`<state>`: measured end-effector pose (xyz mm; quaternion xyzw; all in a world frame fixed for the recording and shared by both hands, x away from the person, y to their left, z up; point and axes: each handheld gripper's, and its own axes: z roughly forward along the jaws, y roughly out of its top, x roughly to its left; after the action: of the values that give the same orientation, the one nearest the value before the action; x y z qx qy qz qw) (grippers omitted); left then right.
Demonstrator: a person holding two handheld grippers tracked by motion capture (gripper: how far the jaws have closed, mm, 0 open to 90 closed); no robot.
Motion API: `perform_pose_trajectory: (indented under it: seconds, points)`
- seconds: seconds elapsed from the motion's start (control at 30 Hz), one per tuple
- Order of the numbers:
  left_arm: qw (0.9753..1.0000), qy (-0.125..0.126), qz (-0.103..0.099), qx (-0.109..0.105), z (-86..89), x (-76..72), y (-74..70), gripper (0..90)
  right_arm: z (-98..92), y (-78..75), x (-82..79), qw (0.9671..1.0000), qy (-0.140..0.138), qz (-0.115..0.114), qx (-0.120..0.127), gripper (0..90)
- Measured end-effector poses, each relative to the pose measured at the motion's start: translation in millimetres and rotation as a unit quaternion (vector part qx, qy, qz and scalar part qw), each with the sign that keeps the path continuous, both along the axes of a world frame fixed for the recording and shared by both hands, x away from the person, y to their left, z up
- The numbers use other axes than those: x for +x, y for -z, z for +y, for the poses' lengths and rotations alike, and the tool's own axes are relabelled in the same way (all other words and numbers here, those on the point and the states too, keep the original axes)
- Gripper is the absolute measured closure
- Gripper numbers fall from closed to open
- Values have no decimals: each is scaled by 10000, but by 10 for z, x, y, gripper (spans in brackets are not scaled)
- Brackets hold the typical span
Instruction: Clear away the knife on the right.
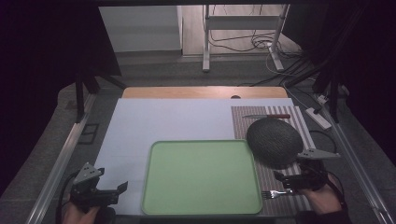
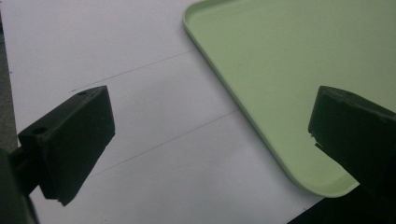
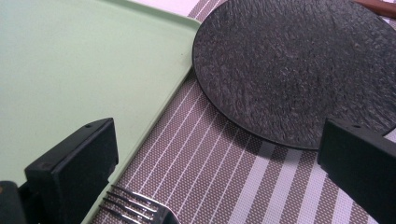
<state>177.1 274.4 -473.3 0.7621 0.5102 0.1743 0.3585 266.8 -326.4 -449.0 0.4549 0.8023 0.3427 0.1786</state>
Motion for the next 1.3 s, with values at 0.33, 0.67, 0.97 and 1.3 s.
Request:
perform_pose_trajectory:
  seconds: [0.33,0.67,0.97,1.3]
  points:
    - [10000,7,35,51,-10,8,1,12,5,-52,103,9999,12,10,102,0]
    - [9999,12,59,86,-22,15,4,12,40,-64,248,10000,-76,46,-10,0]
    - [9999,13,75,111,-27,18,6,12,40,-53,380,10000,-68,61,-24,0]
    - [9999,4,112,109,-26,26,9,10,47,-18,562,9998,-162,126,-13,0]
